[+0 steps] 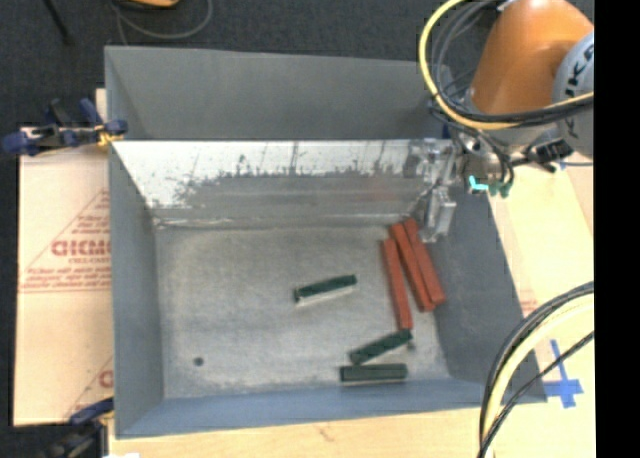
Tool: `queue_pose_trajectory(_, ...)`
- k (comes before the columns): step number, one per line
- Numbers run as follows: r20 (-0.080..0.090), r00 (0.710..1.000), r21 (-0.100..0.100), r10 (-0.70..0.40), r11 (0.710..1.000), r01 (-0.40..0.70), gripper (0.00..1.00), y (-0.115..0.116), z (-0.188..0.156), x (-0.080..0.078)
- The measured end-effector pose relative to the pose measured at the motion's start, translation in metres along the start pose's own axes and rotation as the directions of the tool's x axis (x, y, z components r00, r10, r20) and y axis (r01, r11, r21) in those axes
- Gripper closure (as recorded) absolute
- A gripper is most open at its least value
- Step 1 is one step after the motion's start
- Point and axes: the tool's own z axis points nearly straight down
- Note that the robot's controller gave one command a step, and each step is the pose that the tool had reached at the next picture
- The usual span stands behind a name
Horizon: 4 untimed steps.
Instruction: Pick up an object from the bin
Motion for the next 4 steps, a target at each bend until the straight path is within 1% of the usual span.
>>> queue_pose_trajectory(1, 0.000, 0.978, -0.001, -0.211, 0.978, 0.211, 0.00, -0.004, 0.117, 0.039)
queue_pose_trajectory(2, 0.007, 0.962, 0.000, -0.272, 0.962, 0.272, 0.00, 0.047, 0.136, 0.052)
queue_pose_trajectory(3, 0.005, 0.863, -0.001, -0.505, 0.863, 0.505, 0.00, 0.096, 0.136, 0.072)
queue_pose_trajectory(4, 0.005, 0.864, 0.002, -0.504, 0.864, 0.504, 1.00, 0.095, 0.136, 0.071)
